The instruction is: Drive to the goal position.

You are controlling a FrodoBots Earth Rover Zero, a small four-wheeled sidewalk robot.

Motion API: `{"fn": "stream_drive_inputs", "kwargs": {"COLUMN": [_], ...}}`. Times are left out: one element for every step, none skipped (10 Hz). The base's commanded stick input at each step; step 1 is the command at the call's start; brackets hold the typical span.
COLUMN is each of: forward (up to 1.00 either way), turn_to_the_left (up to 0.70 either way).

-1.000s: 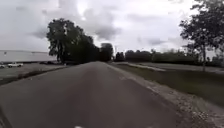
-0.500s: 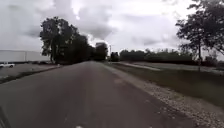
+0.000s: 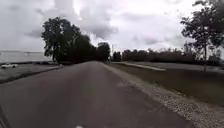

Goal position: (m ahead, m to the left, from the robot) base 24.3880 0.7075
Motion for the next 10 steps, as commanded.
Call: {"fn": "stream_drive_inputs", "kwargs": {"forward": [1.0, 1.0, 1.0, 1.0, 1.0, 1.0, 1.0, 1.0, 1.0, 1.0], "turn_to_the_left": [0.01, 0.01, 0.01, 0.04, 0.11, 0.15, 0.16, 0.16, 0.16, 0.11]}}
